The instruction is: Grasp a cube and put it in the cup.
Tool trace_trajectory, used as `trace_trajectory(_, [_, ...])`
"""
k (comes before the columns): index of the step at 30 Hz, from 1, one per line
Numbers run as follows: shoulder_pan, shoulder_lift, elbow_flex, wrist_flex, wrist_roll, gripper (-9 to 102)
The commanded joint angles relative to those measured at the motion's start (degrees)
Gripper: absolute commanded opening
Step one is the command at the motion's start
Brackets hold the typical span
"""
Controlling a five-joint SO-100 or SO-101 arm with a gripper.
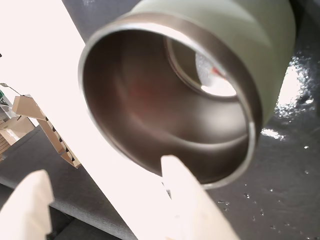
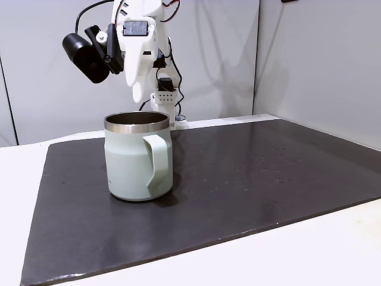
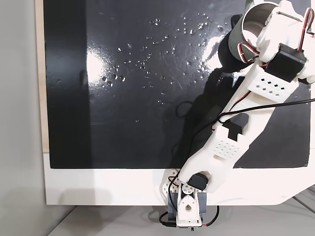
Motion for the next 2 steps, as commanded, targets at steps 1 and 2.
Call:
trace_trajectory(1, [-0.70,0.97,-4.31,0.62,0.44,24])
trace_trajectory(2, [-0.70,0.97,-4.39,0.70,0.44,24])
